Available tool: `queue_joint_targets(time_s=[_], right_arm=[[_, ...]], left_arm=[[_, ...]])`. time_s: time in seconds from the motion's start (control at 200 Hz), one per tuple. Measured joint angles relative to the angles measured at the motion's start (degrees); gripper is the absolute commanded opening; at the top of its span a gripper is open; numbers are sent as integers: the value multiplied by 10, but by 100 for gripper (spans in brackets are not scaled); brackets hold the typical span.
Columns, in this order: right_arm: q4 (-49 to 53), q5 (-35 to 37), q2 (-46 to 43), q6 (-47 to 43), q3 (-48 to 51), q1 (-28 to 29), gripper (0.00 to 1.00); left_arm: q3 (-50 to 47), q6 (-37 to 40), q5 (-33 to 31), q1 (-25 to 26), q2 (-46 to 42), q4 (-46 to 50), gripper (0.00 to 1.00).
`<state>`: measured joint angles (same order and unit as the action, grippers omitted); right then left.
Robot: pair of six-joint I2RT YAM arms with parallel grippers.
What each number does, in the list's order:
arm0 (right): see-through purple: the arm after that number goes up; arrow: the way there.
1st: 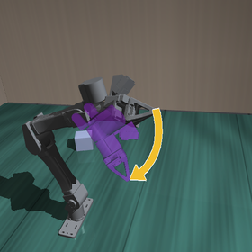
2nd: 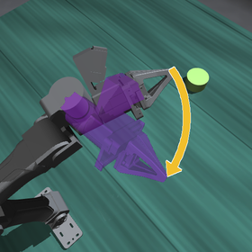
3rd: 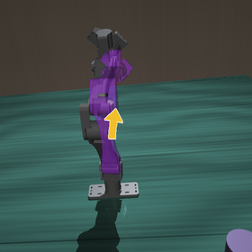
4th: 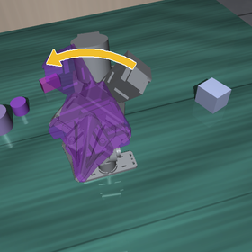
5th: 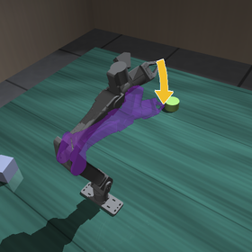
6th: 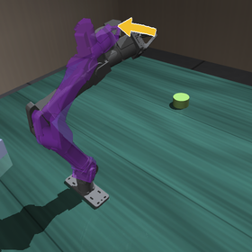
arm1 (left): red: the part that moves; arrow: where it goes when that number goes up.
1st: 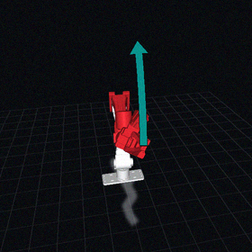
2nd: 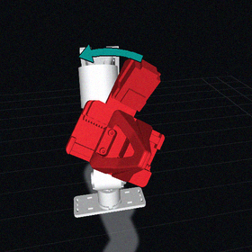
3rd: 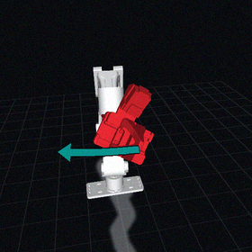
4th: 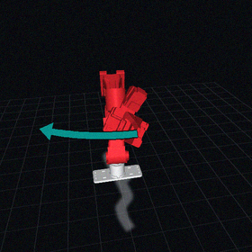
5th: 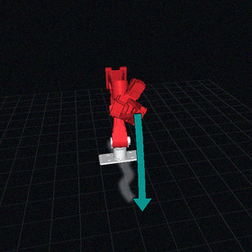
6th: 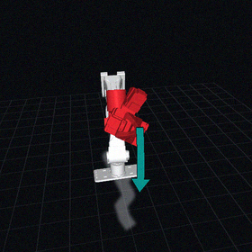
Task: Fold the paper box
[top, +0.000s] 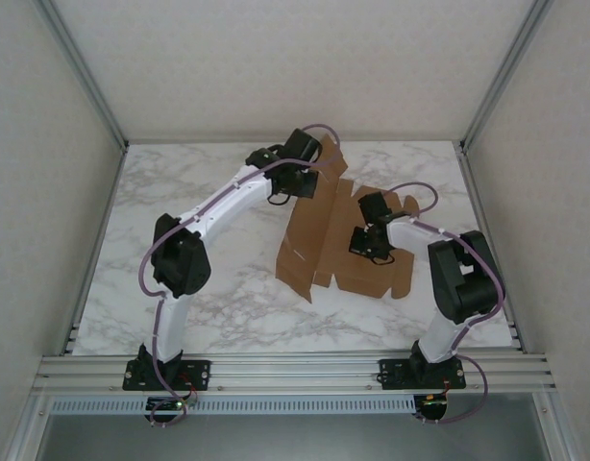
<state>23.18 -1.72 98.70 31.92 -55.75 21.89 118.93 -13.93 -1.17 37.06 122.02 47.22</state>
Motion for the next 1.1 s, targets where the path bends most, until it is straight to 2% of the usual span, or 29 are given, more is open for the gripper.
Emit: queue_joint_targets(time_s=[0.205,0.36,0.481,0.621,0.706,0.796,0.956,1.096], right_arm=[[-39,-31,3,60,7,47,0],[-82,-59,3,128,9,112,0],[-165,-100,20,199,9,158,0],[-273,-143,51,265,10,169,0],[-279,-143,34,267,11,162,0],[-236,-120,-22,250,13,140,0],[-114,-38,-126,210,15,38,0],[-22,36,-145,182,18,-23,0]], left_arm=[[7,21,-61,10,1,7,0],[7,47,-134,12,9,6,0],[4,68,-204,18,26,-6,0],[-56,104,-283,30,26,-64,0],[-111,131,-325,43,23,-98,0],[-137,150,-350,54,23,-113,0],[-138,171,-386,57,19,-140,0],[-138,187,-405,56,18,-146,0]])
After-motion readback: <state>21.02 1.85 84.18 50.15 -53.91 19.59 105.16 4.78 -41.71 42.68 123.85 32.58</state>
